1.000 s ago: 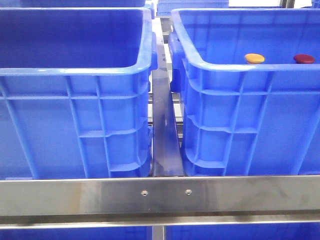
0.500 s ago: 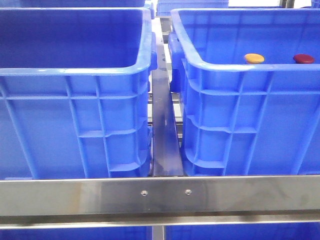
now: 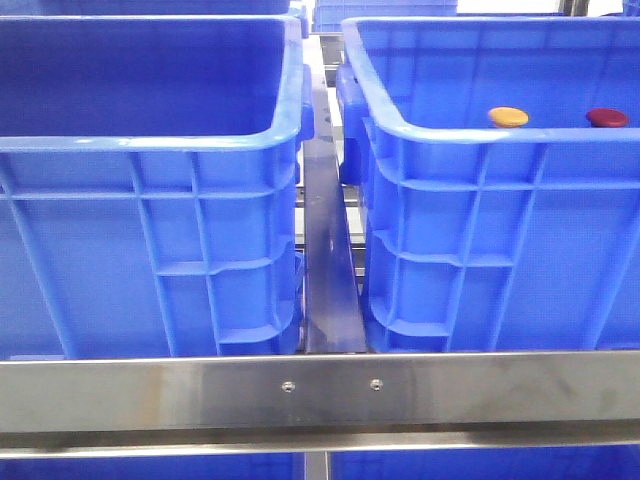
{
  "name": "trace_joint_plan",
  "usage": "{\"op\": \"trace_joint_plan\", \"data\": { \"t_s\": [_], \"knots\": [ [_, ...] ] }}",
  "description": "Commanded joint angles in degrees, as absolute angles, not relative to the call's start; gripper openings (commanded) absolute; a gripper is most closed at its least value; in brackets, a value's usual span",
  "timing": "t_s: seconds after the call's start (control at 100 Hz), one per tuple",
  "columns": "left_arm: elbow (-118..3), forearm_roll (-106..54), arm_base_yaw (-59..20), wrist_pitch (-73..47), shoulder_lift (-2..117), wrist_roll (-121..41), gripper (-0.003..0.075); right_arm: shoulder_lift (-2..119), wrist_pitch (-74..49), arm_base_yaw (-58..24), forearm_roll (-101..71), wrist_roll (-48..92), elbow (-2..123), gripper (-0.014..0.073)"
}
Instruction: Pick red and yellow buttons and place in box
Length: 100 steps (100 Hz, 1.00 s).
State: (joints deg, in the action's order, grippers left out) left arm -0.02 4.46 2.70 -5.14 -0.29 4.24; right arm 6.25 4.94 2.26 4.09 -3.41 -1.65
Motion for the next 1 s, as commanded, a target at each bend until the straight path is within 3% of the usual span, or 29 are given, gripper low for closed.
{"op": "trace_joint_plan", "data": {
  "t_s": [0.0, 0.09, 0.99],
  "knots": [
    [3.1, 4.0, 2.9, -0.3, -2.1, 4.4, -0.002, 2.9, 5.9, 2.6, 4.7, -3.8, -0.8, -0.006],
    [3.1, 4.0, 2.9, -0.3, -2.1, 4.4, -0.002, -2.5, 1.8, 2.7, 4.7, -3.8, -0.9, -0.006],
    [3.1, 4.0, 2.9, -0.3, -2.1, 4.4, -0.002, -2.0, 0.5, 2.9, 2.0, -2.4, -0.8, -0.006]
  ]
}}
